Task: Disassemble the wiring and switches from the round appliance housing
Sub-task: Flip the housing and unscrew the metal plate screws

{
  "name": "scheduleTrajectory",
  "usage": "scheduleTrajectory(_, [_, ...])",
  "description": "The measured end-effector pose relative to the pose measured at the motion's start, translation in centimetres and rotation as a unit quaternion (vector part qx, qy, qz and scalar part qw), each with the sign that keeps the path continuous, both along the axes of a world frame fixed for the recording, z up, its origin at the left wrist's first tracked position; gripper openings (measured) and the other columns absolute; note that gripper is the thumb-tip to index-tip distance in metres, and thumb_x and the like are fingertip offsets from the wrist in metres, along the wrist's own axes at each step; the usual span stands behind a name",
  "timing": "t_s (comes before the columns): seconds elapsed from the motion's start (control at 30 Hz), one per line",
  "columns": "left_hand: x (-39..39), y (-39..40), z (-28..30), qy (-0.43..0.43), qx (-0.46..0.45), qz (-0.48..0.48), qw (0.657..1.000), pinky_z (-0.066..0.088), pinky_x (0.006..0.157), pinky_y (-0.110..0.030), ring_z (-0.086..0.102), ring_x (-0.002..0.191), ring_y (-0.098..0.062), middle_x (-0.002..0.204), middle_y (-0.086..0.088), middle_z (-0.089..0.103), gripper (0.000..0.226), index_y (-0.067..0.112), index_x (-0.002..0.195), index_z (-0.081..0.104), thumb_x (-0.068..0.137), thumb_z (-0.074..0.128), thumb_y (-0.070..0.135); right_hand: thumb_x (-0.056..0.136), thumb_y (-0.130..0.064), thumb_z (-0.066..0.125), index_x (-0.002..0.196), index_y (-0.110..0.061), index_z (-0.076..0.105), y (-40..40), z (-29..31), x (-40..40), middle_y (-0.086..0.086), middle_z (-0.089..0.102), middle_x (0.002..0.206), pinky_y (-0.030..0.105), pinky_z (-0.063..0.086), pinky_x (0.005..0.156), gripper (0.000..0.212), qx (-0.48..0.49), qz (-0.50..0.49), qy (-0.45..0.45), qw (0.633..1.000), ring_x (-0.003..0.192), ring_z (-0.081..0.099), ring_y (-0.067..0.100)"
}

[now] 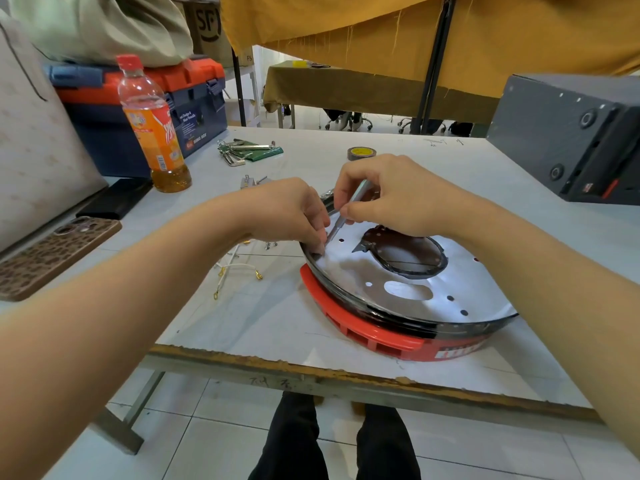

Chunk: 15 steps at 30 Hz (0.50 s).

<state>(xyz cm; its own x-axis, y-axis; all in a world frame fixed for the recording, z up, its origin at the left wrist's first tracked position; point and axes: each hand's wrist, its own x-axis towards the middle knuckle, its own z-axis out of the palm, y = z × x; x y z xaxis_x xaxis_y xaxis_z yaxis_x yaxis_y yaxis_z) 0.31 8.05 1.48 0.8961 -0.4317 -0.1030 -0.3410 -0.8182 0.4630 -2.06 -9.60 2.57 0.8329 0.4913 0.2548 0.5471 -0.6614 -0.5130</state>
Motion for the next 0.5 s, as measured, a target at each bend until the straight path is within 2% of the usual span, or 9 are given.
scheduleTrajectory(0.13, [-0.2, -0.3, -0.1, -0.032, 0.021, 0.004, 0.999, 0.046, 0.076, -0.021, 0.059, 0.091, -0.009, 0.101, 0.007, 0.068, 0.019, 0.028, 0.063, 0.065, 0.074, 0.078, 0.02, 0.084, -0.01, 0.065, 0.081, -0.024, 0.061, 0.1, 0.0, 0.0, -0.006, 0.066, 0.087, 0.015, 0.047, 0.066, 0.014, 0.0, -0.011, -0.013, 1.0, 0.077, 0.065, 0.003])
scheduleTrajectory(0.23, [-0.3, 0.0, -0.2, -0.024, -0.013, 0.008, 1.0, 0.049, 0.083, -0.034, 0.061, 0.095, -0.014, 0.103, 0.007, 0.067, 0.014, 0.027, 0.066, 0.069, 0.076, 0.077, 0.021, 0.084, -0.013, 0.065, 0.086, -0.023, 0.06, -0.1, 0.0, 0.0, -0.008, 0.066, 0.082, 0.018, 0.049, 0.065, 0.011, 0.021, -0.031, -0.019, 0.999, 0.07, 0.065, -0.001])
scheduleTrajectory(0.27, [-0.2, 0.1, -0.2, -0.023, -0.028, 0.012, 0.999, 0.049, 0.084, -0.035, 0.06, 0.096, -0.014, 0.103, 0.01, 0.066, 0.012, 0.027, 0.067, 0.07, 0.076, 0.077, 0.023, 0.085, -0.015, 0.065, 0.088, -0.023, 0.058, -0.1, 0.1, 0.1, -0.007, 0.067, 0.08, 0.019, 0.049, 0.065, 0.012, 0.03, -0.037, -0.02, 0.999, 0.067, 0.065, -0.002])
scheduleTrajectory(0.4, [-0.1, 0.4, 0.0, -0.025, -0.088, 0.021, 0.996, 0.038, 0.072, -0.015, 0.056, 0.095, 0.0, 0.103, 0.019, 0.065, 0.005, 0.025, 0.073, 0.073, 0.077, 0.075, 0.024, 0.087, -0.018, 0.066, 0.098, -0.025, 0.046, -0.3, 0.4, 0.0, 0.003, 0.068, 0.08, 0.029, 0.054, 0.069, 0.024, 0.071, -0.061, -0.026, 0.995, 0.069, 0.067, 0.01])
scheduleTrajectory(0.5, [-0.2, 1.0, 0.4, -0.036, -0.119, 0.034, 0.992, 0.039, 0.076, -0.021, 0.056, 0.093, 0.0, 0.105, 0.017, 0.066, 0.004, 0.025, 0.075, 0.072, 0.078, 0.074, 0.026, 0.087, -0.019, 0.068, 0.103, -0.024, 0.042, -0.3, 0.8, -0.2, 0.002, 0.067, 0.072, 0.02, 0.054, 0.057, 0.032, 0.123, -0.08, -0.02, 0.989, 0.061, 0.066, 0.004])
